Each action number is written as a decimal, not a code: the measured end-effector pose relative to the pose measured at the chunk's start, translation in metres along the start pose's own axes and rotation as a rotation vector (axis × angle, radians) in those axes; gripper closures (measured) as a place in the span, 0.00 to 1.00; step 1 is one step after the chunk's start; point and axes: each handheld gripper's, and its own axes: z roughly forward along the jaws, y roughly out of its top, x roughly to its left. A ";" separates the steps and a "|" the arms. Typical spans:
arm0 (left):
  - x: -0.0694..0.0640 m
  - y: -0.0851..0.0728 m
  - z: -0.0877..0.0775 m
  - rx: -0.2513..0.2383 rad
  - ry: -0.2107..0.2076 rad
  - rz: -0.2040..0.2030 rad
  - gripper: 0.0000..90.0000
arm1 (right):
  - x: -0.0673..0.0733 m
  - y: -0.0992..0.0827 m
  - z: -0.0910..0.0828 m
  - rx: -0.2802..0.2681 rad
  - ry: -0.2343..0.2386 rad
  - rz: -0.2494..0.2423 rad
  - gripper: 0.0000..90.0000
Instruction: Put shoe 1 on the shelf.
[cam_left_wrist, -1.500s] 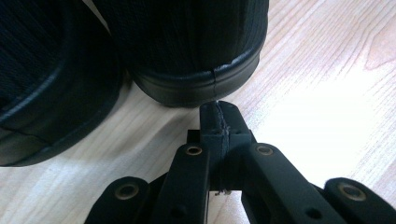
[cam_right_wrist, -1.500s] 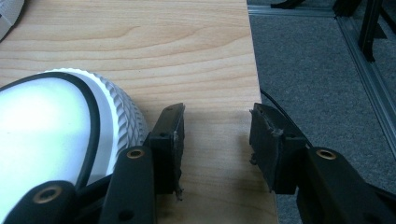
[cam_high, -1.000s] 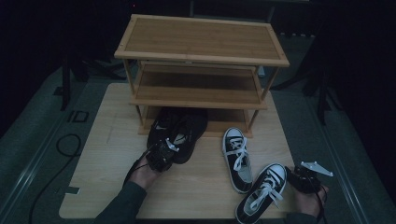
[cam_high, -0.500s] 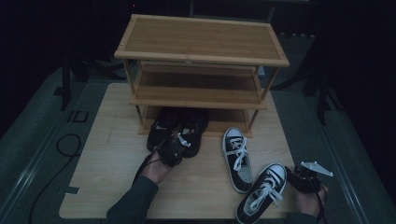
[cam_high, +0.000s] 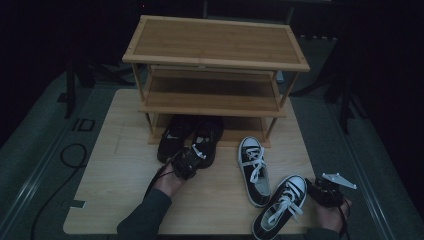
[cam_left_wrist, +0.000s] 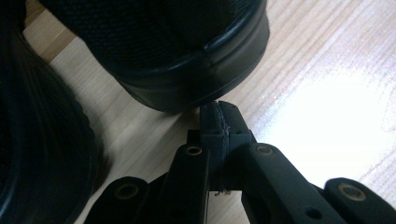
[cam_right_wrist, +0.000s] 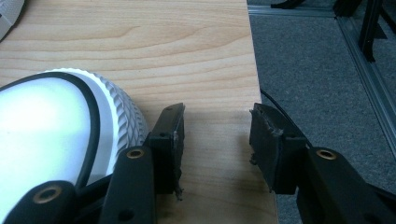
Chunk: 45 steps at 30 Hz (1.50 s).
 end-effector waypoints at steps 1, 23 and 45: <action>0.000 0.002 0.001 0.000 0.024 -0.002 1.00 | 0.000 0.000 0.000 0.000 0.000 0.000 0.61; -0.002 0.059 0.028 -0.004 0.072 -0.024 1.00 | 0.000 0.000 0.000 0.000 0.001 0.000 0.60; -0.001 0.066 0.021 -0.029 0.065 -0.010 1.00 | 0.000 0.000 0.000 0.000 0.001 0.000 0.60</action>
